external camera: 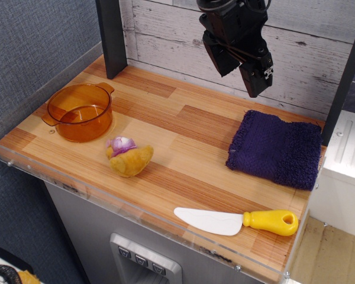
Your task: Place the vegetable on the purple cloth.
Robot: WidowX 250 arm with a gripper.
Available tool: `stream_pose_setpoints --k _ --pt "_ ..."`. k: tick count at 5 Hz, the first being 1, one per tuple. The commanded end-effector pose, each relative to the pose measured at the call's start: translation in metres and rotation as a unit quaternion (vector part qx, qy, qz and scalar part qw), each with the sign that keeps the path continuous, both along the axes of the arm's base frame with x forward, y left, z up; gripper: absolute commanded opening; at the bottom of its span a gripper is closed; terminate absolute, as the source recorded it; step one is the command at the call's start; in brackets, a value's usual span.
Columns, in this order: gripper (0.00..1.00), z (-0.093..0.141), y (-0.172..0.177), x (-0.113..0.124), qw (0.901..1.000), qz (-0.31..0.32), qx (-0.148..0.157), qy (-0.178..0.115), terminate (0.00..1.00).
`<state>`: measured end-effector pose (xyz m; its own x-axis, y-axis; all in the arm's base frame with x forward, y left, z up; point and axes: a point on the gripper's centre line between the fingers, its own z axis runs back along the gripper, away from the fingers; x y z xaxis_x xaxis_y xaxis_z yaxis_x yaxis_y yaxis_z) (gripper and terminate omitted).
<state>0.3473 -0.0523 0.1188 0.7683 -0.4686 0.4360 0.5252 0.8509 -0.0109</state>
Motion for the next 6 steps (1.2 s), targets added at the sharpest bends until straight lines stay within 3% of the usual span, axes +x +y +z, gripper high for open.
stream_pose_setpoints --k 1,4,6 --pt "1.0 0.0 0.0 0.0 1.0 0.0 0.0 0.0 0.0" --pt "1.0 0.01 -0.008 -0.065 0.9993 0.01 0.034 -0.006 0.0" --pt "1.0 0.019 -0.01 -0.11 0.9967 0.071 0.037 -0.013 0.0"
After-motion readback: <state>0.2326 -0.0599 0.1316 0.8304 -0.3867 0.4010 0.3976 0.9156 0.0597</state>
